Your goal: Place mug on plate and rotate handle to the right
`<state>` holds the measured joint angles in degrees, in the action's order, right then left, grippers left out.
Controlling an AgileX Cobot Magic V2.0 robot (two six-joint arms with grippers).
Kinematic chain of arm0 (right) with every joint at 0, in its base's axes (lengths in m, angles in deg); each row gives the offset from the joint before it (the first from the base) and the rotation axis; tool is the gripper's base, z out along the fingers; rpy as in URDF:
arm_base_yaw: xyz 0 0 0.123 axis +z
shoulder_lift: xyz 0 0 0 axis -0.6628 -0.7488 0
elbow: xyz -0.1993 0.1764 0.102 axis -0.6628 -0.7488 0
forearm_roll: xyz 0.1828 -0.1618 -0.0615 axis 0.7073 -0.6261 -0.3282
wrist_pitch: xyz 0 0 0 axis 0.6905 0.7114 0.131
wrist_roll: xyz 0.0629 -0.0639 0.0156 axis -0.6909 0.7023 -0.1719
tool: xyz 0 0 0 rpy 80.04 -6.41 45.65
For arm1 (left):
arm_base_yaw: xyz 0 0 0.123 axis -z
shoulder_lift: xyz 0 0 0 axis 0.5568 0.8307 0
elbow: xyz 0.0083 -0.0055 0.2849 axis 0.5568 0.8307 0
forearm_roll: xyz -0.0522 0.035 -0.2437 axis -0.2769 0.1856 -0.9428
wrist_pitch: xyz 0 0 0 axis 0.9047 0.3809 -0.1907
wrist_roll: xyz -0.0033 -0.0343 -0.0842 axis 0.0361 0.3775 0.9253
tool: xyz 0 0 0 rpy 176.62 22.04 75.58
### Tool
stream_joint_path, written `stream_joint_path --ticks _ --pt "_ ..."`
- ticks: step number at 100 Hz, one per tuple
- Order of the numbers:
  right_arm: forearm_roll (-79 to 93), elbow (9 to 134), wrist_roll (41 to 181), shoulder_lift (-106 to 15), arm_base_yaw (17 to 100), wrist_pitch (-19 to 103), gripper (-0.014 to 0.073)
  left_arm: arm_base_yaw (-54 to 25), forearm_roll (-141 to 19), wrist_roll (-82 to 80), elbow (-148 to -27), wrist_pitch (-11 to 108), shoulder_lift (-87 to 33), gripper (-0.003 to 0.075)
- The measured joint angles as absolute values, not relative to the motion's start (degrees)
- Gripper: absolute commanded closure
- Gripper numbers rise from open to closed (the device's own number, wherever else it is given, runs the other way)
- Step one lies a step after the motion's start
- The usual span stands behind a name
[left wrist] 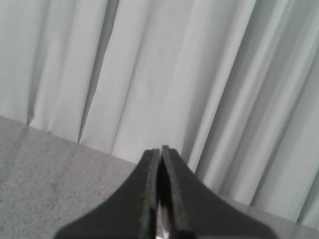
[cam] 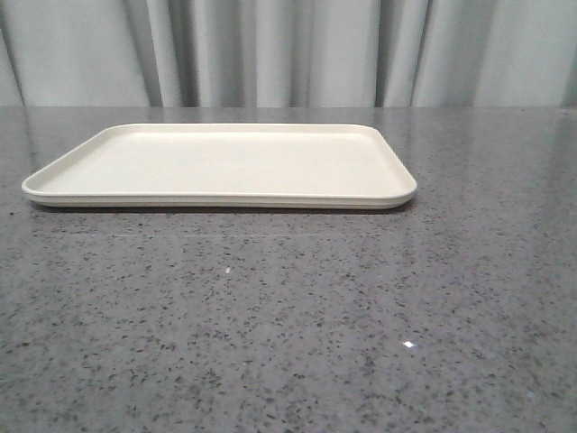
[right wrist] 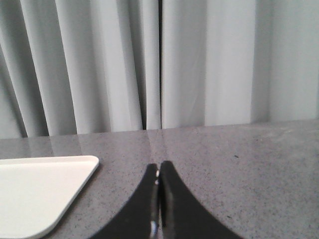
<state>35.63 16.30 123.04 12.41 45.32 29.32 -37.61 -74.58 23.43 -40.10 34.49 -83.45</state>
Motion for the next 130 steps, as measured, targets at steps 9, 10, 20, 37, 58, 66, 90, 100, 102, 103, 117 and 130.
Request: stream_joint_path --ticks 9,10,20,37,58,66,90,100,102,103,117,130 --pt "35.6 19.0 123.0 9.7 45.3 29.3 0.0659 -37.6 -74.6 23.4 -43.0 34.5 -81.5 0.074" --pt "35.6 19.4 123.0 9.5 45.3 29.3 0.0659 -37.6 -74.6 23.4 -43.5 34.5 -81.4 0.074" --pt "35.6 22.7 123.0 6.0 45.3 29.3 0.0659 -37.6 -73.8 23.4 -47.2 34.5 -78.7 0.074" --pt "35.6 28.6 123.0 1.1 45.3 30.0 0.0659 -37.6 -72.3 23.4 -54.4 34.5 -74.0 0.074" --pt "35.3 35.4 123.0 -3.4 45.3 30.8 0.0659 -37.6 -72.1 23.4 -62.4 35.7 -68.2 0.074" --pt "35.2 37.6 123.0 -4.4 45.3 31.9 0.0659 -37.6 -72.0 23.4 -65.3 37.0 -66.0 0.074" --pt "34.3 39.5 123.0 -5.6 45.3 33.6 0.0637 -37.6 -70.7 23.4 -74.0 42.4 -59.0 0.074" --pt "34.1 39.5 123.0 -5.6 45.3 34.7 0.0571 -37.6 -70.0 23.4 -77.9 44.3 -56.3 0.0739" --pt "34.1 39.5 123.0 -5.6 45.3 34.7 0.0554 -37.6 -69.9 23.4 -78.7 44.6 -55.8 0.0739" --pt "34.1 39.5 123.0 -5.6 45.3 34.7 0.0541 -37.6 -69.9 23.4 -79.2 44.8 -55.6 0.0739" --pt "34.1 39.5 123.0 -5.8 45.3 34.7 0.0445 -37.6 -68.8 23.4 -84.3 47.5 -52.2 0.0738" --pt "34.1 39.5 123.0 -5.8 45.3 34.7 0.0415 -38.1 -67.9 23.4 -88.4 51.4 -48.9 0.0738"
